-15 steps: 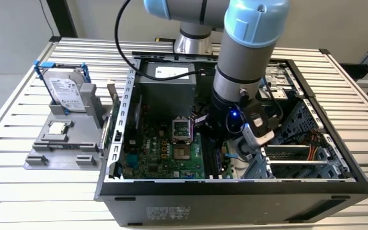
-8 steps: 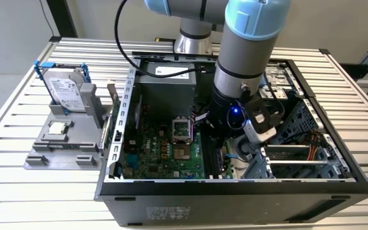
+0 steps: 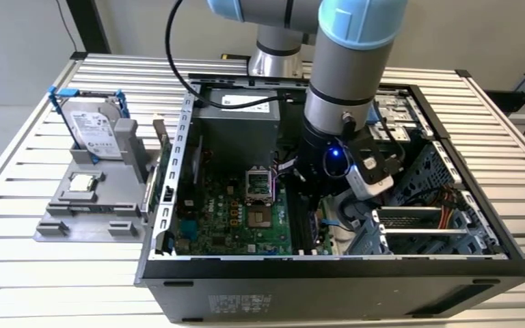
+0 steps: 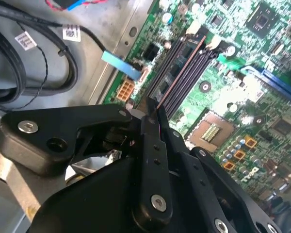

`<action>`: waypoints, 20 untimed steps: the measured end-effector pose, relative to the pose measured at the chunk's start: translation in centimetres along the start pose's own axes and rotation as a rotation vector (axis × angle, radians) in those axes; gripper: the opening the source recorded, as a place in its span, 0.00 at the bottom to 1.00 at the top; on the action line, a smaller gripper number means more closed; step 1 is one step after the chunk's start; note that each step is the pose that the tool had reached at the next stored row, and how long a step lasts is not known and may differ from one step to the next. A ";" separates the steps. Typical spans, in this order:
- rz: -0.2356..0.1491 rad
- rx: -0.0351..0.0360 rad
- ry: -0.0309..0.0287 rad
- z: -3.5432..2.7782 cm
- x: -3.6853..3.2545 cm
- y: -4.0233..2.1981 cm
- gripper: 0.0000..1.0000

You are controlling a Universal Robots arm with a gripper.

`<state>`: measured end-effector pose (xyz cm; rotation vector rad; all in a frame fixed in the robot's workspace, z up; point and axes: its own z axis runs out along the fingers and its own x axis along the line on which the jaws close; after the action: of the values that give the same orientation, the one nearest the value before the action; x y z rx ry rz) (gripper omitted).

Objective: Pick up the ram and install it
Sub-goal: 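Insert the ram into the slot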

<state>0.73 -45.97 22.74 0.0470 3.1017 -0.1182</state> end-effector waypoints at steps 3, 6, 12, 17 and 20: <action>0.000 0.0016 -0.0001 0.21 0.01 0.07 0.00; 0.000 0.0037 -0.0001 0.50 0.01 0.20 0.00; 0.000 0.0057 -0.0003 0.73 -0.02 0.49 0.00; 0.000 0.0090 0.0007 0.64 -0.02 0.48 0.00; -0.001 0.0146 0.0006 0.34 -0.04 0.46 0.00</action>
<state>0.80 -45.54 22.37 0.0463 3.1016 -0.1409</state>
